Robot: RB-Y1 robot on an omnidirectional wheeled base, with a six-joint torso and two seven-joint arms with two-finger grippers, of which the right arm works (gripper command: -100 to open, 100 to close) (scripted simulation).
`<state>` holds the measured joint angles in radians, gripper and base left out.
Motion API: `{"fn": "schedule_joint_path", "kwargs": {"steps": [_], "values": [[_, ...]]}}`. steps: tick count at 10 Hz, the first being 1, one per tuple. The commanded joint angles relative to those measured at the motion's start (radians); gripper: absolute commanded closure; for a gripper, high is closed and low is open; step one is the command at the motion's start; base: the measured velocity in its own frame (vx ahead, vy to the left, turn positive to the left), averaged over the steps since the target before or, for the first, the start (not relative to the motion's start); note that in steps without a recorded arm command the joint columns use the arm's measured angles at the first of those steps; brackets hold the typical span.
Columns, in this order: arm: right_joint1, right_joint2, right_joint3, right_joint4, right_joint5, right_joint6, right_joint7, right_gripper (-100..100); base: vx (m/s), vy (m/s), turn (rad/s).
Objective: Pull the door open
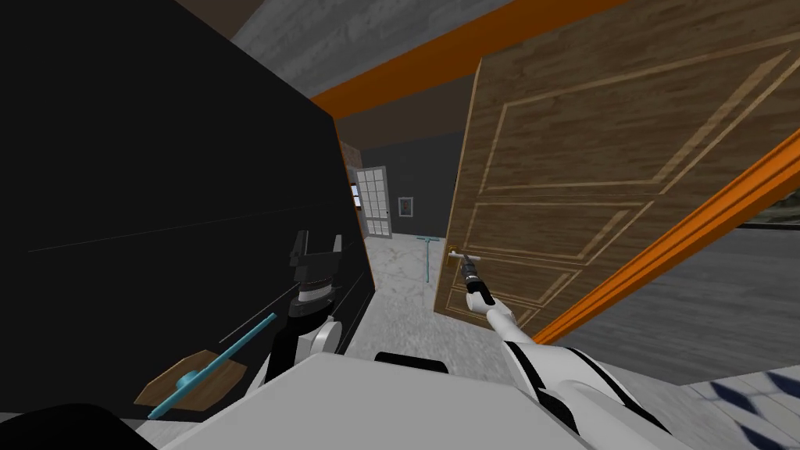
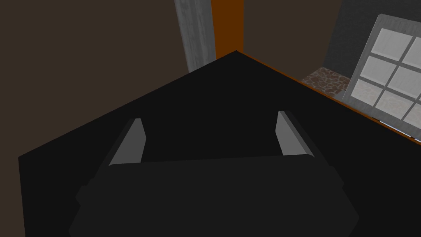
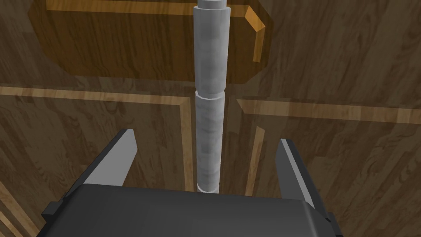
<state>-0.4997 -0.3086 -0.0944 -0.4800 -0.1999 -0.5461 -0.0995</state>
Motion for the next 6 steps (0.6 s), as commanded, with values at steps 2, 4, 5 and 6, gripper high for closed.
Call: {"fn": "schedule_joint_path", "kwargs": {"steps": [2, 4, 5, 6], "values": [[0.030, -0.048, -0.004, -0.010, -0.006, -0.005, -0.039, -100, 0.123, -0.005, 0.133], [0.030, -0.048, -0.004, 0.003, -0.006, -0.005, -0.039, -100, 0.056, 0.012, 0.015], [0.047, -0.082, -0.005, -0.010, -0.010, -0.009, -0.066, -100, 0.077, 0.019, 0.149], [0.047, -0.082, -0.005, -0.010, -0.010, -0.009, -0.066, -100, 0.101, 0.008, 0.102]]}}
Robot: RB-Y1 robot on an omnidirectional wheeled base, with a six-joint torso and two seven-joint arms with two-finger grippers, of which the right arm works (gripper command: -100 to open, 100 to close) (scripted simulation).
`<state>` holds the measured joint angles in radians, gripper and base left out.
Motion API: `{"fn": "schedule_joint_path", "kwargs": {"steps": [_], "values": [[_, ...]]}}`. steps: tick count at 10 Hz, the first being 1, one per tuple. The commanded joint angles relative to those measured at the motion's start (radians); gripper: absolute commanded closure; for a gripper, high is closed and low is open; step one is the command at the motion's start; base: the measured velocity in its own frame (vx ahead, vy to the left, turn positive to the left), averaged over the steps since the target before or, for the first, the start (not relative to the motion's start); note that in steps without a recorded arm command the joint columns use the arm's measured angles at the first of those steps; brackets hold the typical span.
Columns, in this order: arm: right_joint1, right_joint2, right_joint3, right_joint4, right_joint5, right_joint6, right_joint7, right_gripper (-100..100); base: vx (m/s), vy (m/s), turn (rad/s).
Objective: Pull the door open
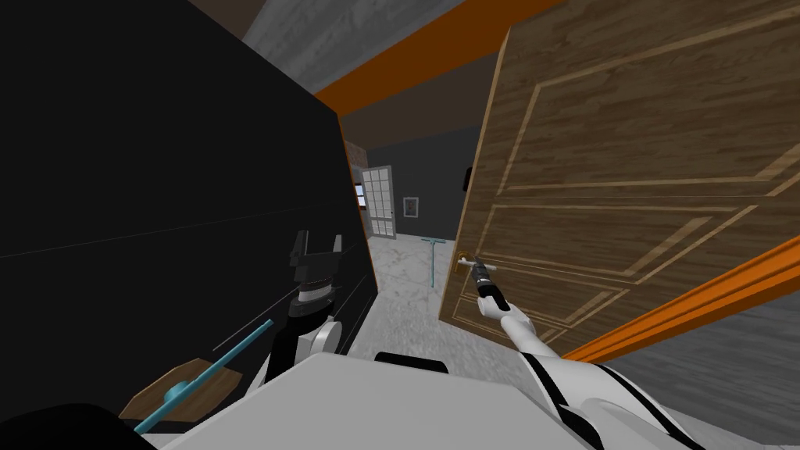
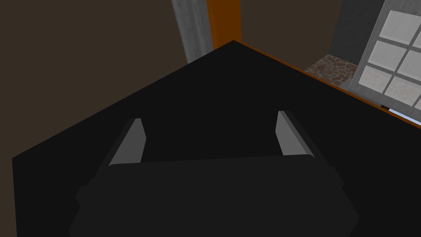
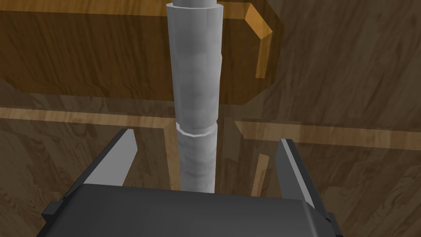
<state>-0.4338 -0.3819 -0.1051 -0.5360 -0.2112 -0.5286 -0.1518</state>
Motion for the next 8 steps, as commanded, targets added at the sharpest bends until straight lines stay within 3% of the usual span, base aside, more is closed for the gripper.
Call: {"fn": "schedule_joint_path", "kwargs": {"steps": [1, 2, 3, 8], "values": [[-0.019, -0.009, 0.005, 0.046, 0.002, -0.027, -0.014, -100, 0.058, 0.005, -0.004], [-0.009, -0.006, 0.003, 0.023, 0.001, -0.011, -0.009, -100, 0.019, 0.003, -0.004], [-0.009, -0.006, 0.003, 0.023, 0.001, -0.011, -0.009, 100, 0.000, 0.000, 0.000], [-0.009, -0.006, 0.003, 0.023, 0.001, -0.011, -0.009, 100, -0.001, 0.000, 0.001]]}}
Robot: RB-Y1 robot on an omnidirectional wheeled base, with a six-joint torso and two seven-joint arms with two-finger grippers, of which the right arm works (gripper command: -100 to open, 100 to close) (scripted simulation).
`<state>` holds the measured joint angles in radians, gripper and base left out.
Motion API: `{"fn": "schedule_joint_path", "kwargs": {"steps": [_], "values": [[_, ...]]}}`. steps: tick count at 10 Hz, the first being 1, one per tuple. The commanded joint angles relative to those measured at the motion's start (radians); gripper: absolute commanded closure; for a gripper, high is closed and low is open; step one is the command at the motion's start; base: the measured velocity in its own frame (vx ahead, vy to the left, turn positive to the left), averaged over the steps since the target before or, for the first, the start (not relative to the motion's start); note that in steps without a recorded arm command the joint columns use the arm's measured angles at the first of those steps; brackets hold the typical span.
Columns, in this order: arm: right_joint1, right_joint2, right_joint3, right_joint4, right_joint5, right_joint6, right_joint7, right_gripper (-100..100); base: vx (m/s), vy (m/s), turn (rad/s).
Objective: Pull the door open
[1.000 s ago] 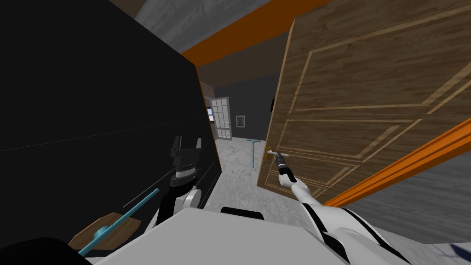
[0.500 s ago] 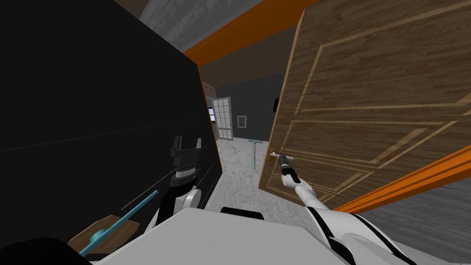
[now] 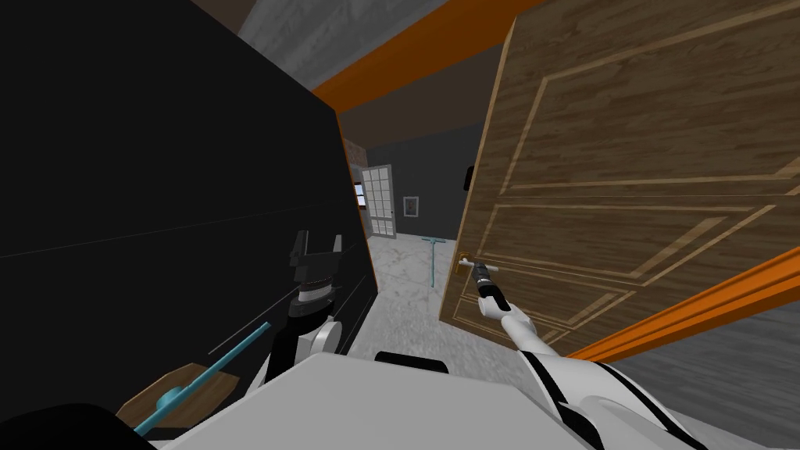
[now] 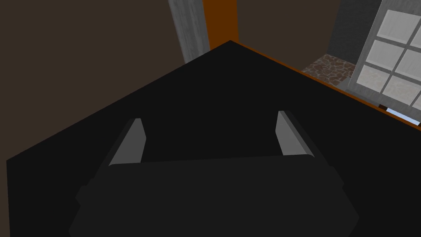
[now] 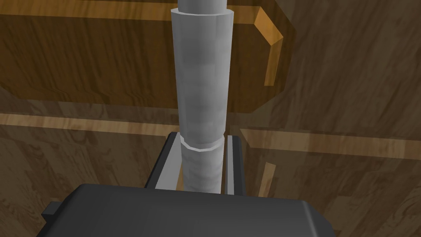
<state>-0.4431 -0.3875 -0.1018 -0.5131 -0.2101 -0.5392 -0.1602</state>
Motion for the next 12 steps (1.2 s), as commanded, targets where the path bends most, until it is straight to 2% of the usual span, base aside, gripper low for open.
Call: {"fn": "schedule_joint_path", "kwargs": {"steps": [1, 3, 8, 10, 11, 12], "values": [[0.002, -0.004, 0.011, -0.003, 0.004, -0.003, -0.012, 100, -0.100, -0.040, 0.087], [0.006, -0.009, 0.025, -0.007, 0.009, -0.006, -0.027, 100, -0.178, -0.053, 0.095], [0.021, -0.032, 0.090, -0.023, 0.031, -0.023, -0.098, 100, -0.223, -0.081, 0.142], [0.025, -0.039, 0.107, -0.028, 0.037, -0.027, -0.117, 100, -0.250, -0.096, 0.135], [0.023, -0.038, 0.101, -0.025, 0.035, -0.025, -0.111, 100, -0.115, -0.031, 0.035], [0.028, -0.039, 0.121, -0.030, 0.043, -0.028, -0.128, 100, -0.139, -0.034, 0.078]]}}
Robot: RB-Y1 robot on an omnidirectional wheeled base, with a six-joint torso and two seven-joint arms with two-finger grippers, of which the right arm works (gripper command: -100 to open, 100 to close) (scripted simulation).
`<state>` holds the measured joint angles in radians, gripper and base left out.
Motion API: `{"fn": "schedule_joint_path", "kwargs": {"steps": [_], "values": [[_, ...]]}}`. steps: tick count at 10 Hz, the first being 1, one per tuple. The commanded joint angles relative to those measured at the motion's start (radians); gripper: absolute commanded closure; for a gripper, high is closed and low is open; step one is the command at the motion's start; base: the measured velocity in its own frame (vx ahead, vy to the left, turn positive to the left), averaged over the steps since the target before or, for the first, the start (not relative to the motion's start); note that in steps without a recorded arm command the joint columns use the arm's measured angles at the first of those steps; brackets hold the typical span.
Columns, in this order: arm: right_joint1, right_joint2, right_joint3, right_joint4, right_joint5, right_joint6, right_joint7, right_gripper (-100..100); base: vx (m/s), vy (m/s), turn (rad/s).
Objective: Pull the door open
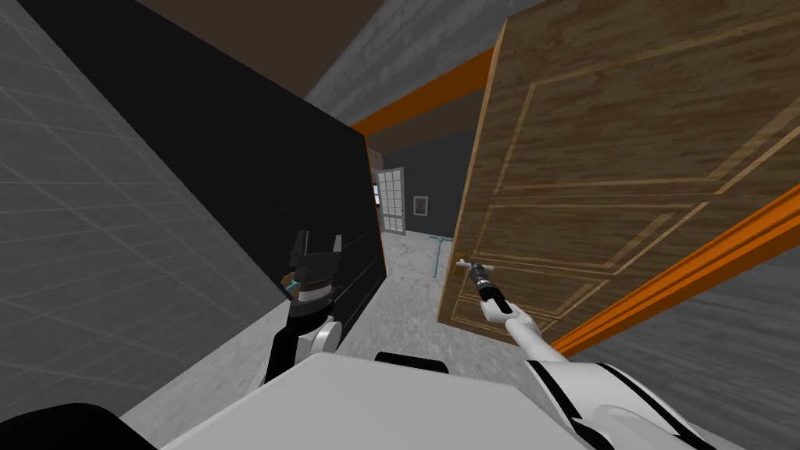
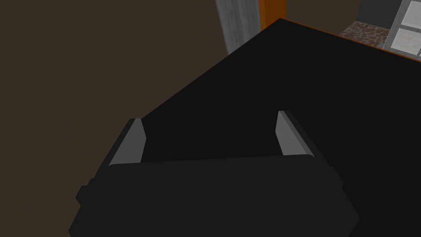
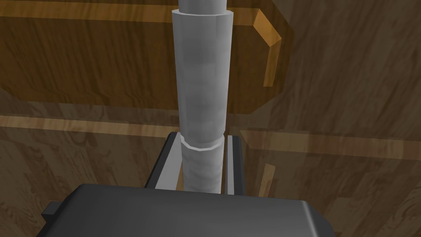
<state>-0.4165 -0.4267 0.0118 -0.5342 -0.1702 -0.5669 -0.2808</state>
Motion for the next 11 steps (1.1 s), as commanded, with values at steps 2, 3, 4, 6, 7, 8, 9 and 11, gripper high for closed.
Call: {"fn": "schedule_joint_path", "kwargs": {"steps": [2, 3, 4, 6, 7, 8, 9, 11], "values": [[0.004, -0.006, 0.027, -0.015, 0.010, -0.006, -0.027, 100, -0.224, -0.111, 0.111], [0.005, -0.009, 0.038, -0.019, 0.014, -0.009, -0.037, 100, -0.252, -0.108, 0.114], [0.007, -0.014, 0.056, -0.024, 0.020, -0.014, -0.054, 100, -0.234, -0.090, 0.120], [0.010, -0.022, 0.082, -0.032, 0.029, -0.021, -0.079, 100, -0.244, -0.101, 0.102], [0.011, -0.024, 0.090, -0.035, 0.032, -0.024, -0.087, 100, -0.234, -0.063, 0.066], [0.012, -0.027, 0.099, -0.037, 0.035, -0.026, -0.096, 100, -0.235, -0.111, 0.067], [0.013, -0.023, 0.093, -0.038, 0.033, -0.021, -0.087, 100, -0.109, -0.052, 0.037], [0.021, -0.032, 0.126, -0.047, 0.044, -0.034, -0.118, 100, -0.193, -0.081, 0.089]]}}
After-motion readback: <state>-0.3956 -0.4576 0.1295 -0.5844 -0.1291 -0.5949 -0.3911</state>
